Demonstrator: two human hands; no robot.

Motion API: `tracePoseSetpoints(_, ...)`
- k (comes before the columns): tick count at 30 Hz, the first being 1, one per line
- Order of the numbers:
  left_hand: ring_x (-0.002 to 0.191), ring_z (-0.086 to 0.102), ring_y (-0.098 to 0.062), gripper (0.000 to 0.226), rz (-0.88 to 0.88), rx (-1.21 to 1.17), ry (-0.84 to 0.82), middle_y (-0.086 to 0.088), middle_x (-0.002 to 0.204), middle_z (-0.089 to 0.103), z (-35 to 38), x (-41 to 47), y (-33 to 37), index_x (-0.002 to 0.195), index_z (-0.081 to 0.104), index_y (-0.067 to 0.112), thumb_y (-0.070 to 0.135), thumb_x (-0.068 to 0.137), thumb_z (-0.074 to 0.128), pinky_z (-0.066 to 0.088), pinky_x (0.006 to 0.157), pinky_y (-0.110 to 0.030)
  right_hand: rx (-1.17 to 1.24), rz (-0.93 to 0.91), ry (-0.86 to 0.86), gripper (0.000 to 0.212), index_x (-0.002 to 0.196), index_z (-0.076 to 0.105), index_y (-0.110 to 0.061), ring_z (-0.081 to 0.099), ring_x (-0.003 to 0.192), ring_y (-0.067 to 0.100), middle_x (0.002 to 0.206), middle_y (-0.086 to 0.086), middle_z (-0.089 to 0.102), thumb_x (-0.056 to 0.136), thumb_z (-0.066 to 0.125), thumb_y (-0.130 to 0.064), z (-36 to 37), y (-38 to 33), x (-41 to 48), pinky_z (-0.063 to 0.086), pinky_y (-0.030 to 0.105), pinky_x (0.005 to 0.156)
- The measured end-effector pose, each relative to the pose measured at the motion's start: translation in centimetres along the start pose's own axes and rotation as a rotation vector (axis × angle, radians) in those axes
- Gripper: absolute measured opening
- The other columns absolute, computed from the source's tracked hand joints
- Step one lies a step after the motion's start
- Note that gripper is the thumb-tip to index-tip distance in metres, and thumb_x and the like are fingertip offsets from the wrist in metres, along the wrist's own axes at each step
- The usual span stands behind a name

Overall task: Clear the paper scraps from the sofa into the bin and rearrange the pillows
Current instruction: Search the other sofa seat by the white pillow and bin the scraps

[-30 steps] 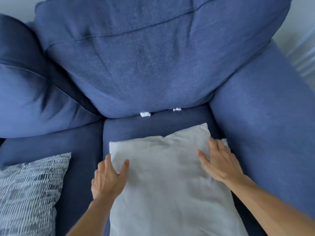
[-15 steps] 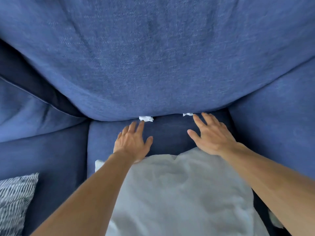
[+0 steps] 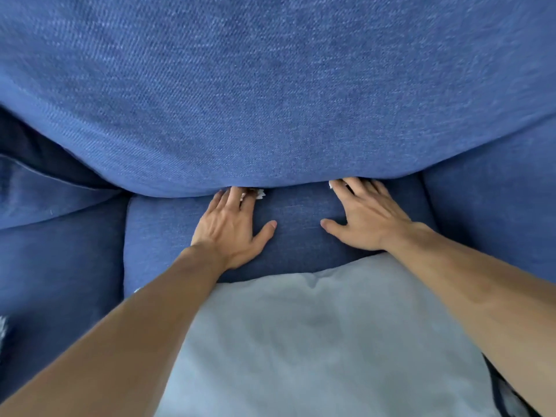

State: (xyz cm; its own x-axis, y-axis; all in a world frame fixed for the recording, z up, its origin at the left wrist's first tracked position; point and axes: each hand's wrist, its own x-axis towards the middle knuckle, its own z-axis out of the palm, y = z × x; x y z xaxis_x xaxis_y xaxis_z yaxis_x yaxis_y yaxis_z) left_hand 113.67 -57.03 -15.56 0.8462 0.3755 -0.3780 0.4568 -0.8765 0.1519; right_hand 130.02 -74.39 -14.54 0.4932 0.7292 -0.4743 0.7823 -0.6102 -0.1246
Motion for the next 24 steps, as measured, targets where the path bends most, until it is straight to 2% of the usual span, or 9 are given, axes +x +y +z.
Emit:
tracePoseSetpoints(2,0.126,0.045,-0.028,0.075,0.022,-0.029,-0.033,-0.003,0.14,0.033,-0.4,-0.4,0.1,0.146,0.032,0.017,0.065,0.089,0.031,0.031,0.109,-0.039,-0.001,-0.033,-0.047,0.088,0.153,0.012,-0.017,0.011,0.146,0.022,0.156,-0.002,0.009,0.087,0.044,-0.064,-0.2,0.4,0.0,0.007,0.039,0.12)
tracePoseSetpoints(4,0.125,0.046,-0.029,0.075,0.061,-0.017,-0.048,-0.002,0.145,0.031,-1.2,0.2,-0.1,0.151,0.019,0.022,0.065,0.091,0.033,0.035,0.104,-0.04,0.011,-0.036,-0.109,0.092,0.154,0.006,-0.02,0.004,0.148,0.022,0.16,-0.005,0.0,0.085,0.046,-0.065,-1.5,0.8,0.7,0.005,0.038,0.121)
tracePoseSetpoints(7,0.133,0.038,-0.027,0.09,0.112,0.182,-0.037,-0.002,0.152,0.029,-2.6,2.2,-1.4,0.152,0.022,0.024,0.076,0.079,0.007,0.026,0.112,-0.039,0.026,-0.004,-0.156,0.087,0.151,0.02,-0.025,0.017,0.145,0.022,0.159,-0.004,0.014,0.082,0.055,-0.064,-3.7,0.3,2.6,0.018,0.036,0.118)
tracePoseSetpoints(9,0.138,0.032,-0.024,0.098,0.1,0.249,-0.097,-0.001,0.152,0.028,-2.0,2.2,-1.9,0.149,0.031,0.021,0.079,0.075,0.005,0.019,0.117,-0.038,0.015,-0.011,-0.185,0.087,0.15,0.022,-0.024,0.021,0.144,0.021,0.158,-0.003,0.019,0.081,0.058,-0.064,-3.0,0.0,2.7,0.02,0.036,0.116)
tracePoseSetpoints(13,0.143,0.023,-0.024,0.102,0.052,0.069,-0.21,-0.001,0.157,0.02,-0.8,1.3,-2.2,0.152,0.021,0.019,0.085,0.075,0.02,0.013,0.12,-0.037,-0.016,-0.039,-0.281,0.105,0.155,-0.001,-0.027,0.005,0.148,0.021,0.161,-0.007,-0.002,0.078,0.055,-0.071,-1.8,0.4,2.5,0.009,0.038,0.119)
tracePoseSetpoints(17,0.146,0.018,-0.023,0.102,-0.006,-0.003,-0.245,-0.003,0.16,0.017,-1.3,2.1,-2.3,0.154,0.011,0.027,0.084,0.074,0.039,0.01,0.119,-0.036,0.051,-0.036,-0.266,0.101,0.148,0.026,-0.024,0.032,0.14,0.023,0.154,0.0,0.032,0.068,0.068,-0.069,-2.1,0.3,3.7,0.028,0.036,0.113)
tracePoseSetpoints(18,0.147,0.016,-0.023,0.106,-0.006,0.017,-0.255,-0.003,0.161,0.015,-1.3,2.0,-2.0,0.155,0.009,0.028,0.085,0.071,0.039,0.008,0.119,-0.036,0.051,-0.05,-0.262,0.103,0.147,0.027,-0.024,0.033,0.139,0.023,0.153,0.0,0.033,0.066,0.07,-0.07,-1.9,0.3,3.5,0.028,0.037,0.113)
tracePoseSetpoints(21,0.149,0.008,-0.021,0.116,-0.06,-0.011,-0.402,0.003,0.162,0.005,-1.3,2.0,-1.9,0.155,0.0,0.032,0.092,0.063,0.041,0.006,0.119,-0.037,0.023,-0.057,-0.345,0.115,0.151,0.01,-0.028,0.021,0.145,0.021,0.159,-0.003,0.019,0.063,0.067,-0.074,-1.4,0.4,3.4,0.019,0.039,0.118)
tracePoseSetpoints(24,0.149,0.008,-0.021,0.128,-0.119,-0.041,-0.478,0.007,0.162,0.005,-2.0,2.9,-2.7,0.153,-0.003,0.037,0.097,0.05,0.045,0.009,0.119,-0.041,0.003,-0.039,-0.42,0.125,0.151,0.006,-0.031,0.02,0.145,0.021,0.159,-0.005,0.017,0.055,0.069,-0.079,-2.2,0.2,4.9,0.019,0.04,0.118)
